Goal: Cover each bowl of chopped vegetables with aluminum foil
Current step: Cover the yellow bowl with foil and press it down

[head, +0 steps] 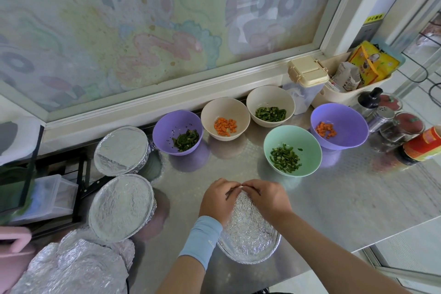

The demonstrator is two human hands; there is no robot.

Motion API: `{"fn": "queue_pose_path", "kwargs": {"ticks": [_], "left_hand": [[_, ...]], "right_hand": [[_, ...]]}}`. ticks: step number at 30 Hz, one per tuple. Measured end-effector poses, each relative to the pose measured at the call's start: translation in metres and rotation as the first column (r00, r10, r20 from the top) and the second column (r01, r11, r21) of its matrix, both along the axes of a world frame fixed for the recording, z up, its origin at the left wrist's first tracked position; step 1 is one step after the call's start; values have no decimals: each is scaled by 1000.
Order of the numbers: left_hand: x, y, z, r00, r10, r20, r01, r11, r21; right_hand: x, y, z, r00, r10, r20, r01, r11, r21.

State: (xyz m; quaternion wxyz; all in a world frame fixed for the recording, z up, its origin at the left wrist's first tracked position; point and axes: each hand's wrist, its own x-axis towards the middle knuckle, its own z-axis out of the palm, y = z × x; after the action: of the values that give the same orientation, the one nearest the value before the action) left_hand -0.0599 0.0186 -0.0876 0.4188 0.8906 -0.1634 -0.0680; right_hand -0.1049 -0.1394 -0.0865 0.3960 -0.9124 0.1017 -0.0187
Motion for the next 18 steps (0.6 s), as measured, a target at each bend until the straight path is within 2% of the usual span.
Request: {"fn": "queue_pose_path", "kwargs": {"ticks": [5, 13, 18], "left_hand": [[-9, 8, 5, 984, 75, -160, -84, 995, -50], [-6, 4, 7, 966, 105, -238, -115, 993, -29], [-9, 15, 7, 925, 124, -360, -164, 983, -82]], "right_hand": [[1, -1, 0, 1000, 5, -19, -4, 1000, 13], [0, 3, -3, 999, 28, -27, -28, 1000, -6], [0, 2, 0, 997, 51, -62, -49, 998, 26]]}}
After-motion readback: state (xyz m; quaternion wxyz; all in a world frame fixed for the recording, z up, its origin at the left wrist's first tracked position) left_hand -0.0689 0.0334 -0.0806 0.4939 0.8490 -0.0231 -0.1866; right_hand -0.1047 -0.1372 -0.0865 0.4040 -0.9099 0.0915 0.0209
